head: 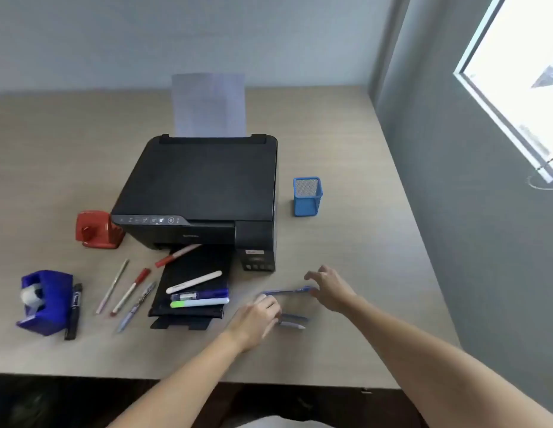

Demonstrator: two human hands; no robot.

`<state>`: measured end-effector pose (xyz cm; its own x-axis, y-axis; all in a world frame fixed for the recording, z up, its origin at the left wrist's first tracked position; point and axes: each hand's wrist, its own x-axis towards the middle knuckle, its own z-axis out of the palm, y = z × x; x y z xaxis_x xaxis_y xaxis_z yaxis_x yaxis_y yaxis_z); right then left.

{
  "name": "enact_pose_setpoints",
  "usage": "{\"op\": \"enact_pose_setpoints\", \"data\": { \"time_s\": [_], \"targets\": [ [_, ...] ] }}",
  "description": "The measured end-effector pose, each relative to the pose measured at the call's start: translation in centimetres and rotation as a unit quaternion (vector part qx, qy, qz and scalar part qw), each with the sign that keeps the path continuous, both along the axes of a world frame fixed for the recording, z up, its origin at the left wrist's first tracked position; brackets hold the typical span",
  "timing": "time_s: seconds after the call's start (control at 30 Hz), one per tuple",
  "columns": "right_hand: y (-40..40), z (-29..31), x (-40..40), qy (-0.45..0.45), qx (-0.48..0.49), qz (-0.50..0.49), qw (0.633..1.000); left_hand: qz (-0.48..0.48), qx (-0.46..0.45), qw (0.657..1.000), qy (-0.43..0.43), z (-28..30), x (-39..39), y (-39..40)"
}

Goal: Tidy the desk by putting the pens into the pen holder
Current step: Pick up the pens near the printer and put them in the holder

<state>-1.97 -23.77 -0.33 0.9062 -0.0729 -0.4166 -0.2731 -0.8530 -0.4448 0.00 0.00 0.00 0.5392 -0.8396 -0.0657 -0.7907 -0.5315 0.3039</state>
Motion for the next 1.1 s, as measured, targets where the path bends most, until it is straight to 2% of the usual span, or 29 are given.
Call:
{"op": "enact_pose_setpoints", "data": {
  "time_s": [0.13, 0.33, 0.43, 0.6, 0.73, 0.9, 1.0, 1.1],
  "targets": [
    [1.1, -1.6, -0.7, -0.017, -0.047, 0.023, 0.998, 0.02, 0.069, 0.997, -0.007, -1.7, -0.1, 0.7],
    [-0.7, -2.8, -1.1, -0.047, -0.062, 0.014, 0.997, -0.013, 0.097, 0.995, -0.014, -2.5, 1.2, 0.8],
    [-2.4, -3.0, -1.7, -0.044, -0.033, -0.018, 0.998, -0.037, 0.107, 0.993, -0.046, -2.8, 1.6, 0.5],
    [-4.1, -1.7, -3.2, -0.066, 0.075, -0.144, 0.985, -0.034, 0.038, 0.996, -0.075, -3.5, 2.2, 0.3],
    [-4.6, -0.8, -4.8, -0.129, 0.147, -0.294, 0.935, -0.026, 0.071, 0.994, -0.075, -4.1, 2.5, -0.1],
    [-6.3, 0.5, -4.1, -0.186, 0.223, -0.4, 0.869, -0.024, 0.125, 0.989, -0.071, -4.0, 2.8, -1.2],
    [-7.8, 2.1, -2.3, -0.239, 0.265, -0.449, 0.819, -0.015, 0.187, 0.982, -0.013, -2.2, 3.1, -2.3],
    [-9.7, 5.2, 0.7, -0.32, 0.322, -0.5, 0.738, 0.08, 0.162, 0.978, 0.105, 3.1, 4.0, -5.4]
  ]
}}
